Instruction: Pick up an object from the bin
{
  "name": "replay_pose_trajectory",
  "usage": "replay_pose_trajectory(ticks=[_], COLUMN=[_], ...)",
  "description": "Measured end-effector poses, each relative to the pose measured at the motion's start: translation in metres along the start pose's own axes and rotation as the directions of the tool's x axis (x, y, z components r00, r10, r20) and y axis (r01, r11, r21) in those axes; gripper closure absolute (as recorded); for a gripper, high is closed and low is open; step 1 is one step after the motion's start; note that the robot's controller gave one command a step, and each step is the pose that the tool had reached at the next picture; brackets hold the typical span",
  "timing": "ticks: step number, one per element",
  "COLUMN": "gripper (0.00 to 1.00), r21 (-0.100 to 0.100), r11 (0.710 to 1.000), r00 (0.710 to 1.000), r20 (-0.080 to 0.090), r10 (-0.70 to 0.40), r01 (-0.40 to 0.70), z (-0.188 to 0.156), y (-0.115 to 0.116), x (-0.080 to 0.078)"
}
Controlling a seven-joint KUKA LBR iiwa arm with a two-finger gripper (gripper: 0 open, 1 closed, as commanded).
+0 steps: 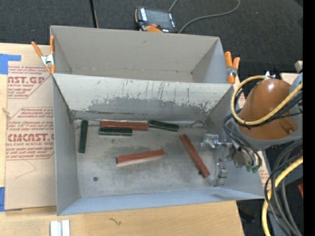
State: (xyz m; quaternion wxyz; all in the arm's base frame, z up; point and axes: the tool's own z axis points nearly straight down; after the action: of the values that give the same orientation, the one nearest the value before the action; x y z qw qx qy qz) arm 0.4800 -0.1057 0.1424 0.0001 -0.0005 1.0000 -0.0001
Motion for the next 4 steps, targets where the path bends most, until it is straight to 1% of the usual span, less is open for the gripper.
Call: replay_pose_trajectory(ticks=[1, 2, 3, 4], gripper=[0.00, 0.00, 0.00, 1.00], r21=[-0.003, -0.005, -0.002, -0.001], r11=[0.999, 1.000, 0.998, 0.998], r00=[0.999, 1.000, 0.998, 0.998], r20=[-0.001, 0.004, -0.003, 0.001], r10=[0.042, -0.028, -0.061, -0.058], r01=[-0.042, 0.028, 0.061, 0.058], z=[0.072, -0.004, 0.077, 0.072], y=[0.019, 0.168, 0.210, 0.208], x=[-0.029, -0.025, -0.055, -0.057])
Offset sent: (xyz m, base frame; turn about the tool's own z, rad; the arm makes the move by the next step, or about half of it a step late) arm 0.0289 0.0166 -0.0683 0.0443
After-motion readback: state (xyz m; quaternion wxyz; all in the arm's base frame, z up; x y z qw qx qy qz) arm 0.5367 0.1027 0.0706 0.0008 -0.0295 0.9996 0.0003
